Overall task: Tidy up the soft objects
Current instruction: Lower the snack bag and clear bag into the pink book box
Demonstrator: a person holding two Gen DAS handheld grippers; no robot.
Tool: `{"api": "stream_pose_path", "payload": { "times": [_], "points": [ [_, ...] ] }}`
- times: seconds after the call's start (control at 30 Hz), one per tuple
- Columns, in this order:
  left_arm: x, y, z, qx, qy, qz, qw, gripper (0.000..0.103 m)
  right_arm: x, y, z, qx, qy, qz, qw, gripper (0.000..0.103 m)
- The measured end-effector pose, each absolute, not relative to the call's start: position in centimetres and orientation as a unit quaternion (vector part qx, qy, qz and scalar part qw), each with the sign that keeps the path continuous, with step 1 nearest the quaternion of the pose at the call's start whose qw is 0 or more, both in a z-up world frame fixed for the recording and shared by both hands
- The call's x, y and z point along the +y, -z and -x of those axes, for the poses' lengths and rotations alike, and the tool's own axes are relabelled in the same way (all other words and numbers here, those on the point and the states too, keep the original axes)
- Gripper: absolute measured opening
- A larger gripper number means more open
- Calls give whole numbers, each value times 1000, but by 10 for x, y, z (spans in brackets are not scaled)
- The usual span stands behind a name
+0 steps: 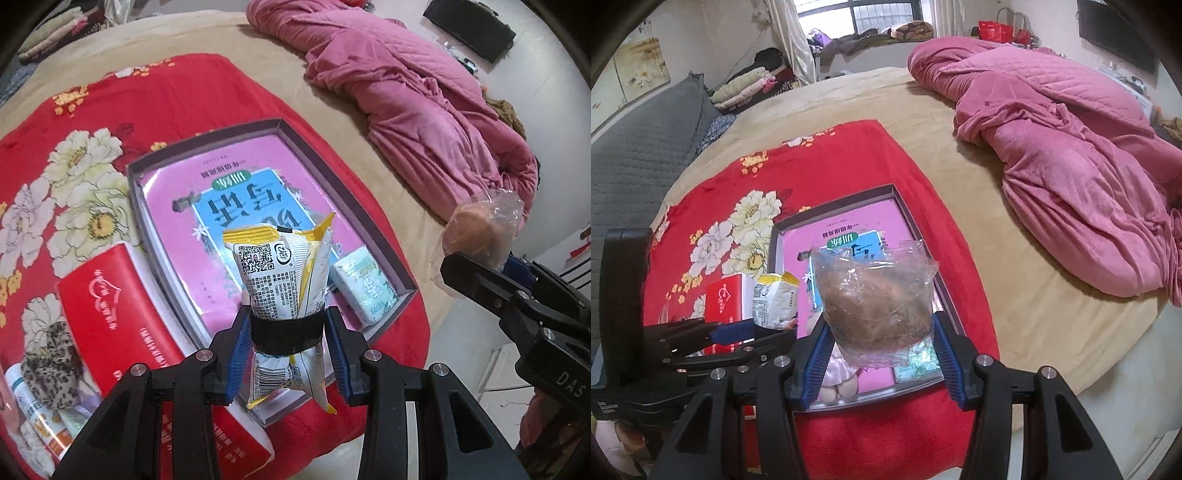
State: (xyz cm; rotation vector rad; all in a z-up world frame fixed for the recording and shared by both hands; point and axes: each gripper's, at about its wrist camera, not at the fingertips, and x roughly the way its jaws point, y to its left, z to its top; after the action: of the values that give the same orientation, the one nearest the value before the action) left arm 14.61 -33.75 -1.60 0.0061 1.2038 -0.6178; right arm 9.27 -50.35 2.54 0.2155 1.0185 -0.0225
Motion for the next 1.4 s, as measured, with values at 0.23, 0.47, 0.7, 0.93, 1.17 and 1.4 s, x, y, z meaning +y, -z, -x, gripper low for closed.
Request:
{"api": "stream_pose_path", "payload": {
  "times": [0.23, 0.47, 0.7, 0.93, 1.17, 1.4],
  "points": [
    [-343, 32, -145, 569, 293, 4, 768, 40, -502, -11, -100, 506, 7, -94, 857, 53],
    [-350, 42, -140, 574, 278, -19, 770, 41, -499, 5, -106, 530, -7, -91, 843, 53],
    [-344, 46, -146, 581, 279, -11, 764, 40, -493, 33, -114, 566, -29, -81, 820, 53],
    [-340, 52, -149, 583, 276, -15, 764, 40, -496, 60, -123, 596, -50, -115, 793, 53],
    [-347, 53, -148, 578, 284, -23, 765, 40, -492, 82, -128, 625, -46, -100, 773, 53],
    [-353, 54, -150, 578, 289, -24, 763, 40, -495, 85, -132, 630, -6, -45, 775, 53]
  ]
}}
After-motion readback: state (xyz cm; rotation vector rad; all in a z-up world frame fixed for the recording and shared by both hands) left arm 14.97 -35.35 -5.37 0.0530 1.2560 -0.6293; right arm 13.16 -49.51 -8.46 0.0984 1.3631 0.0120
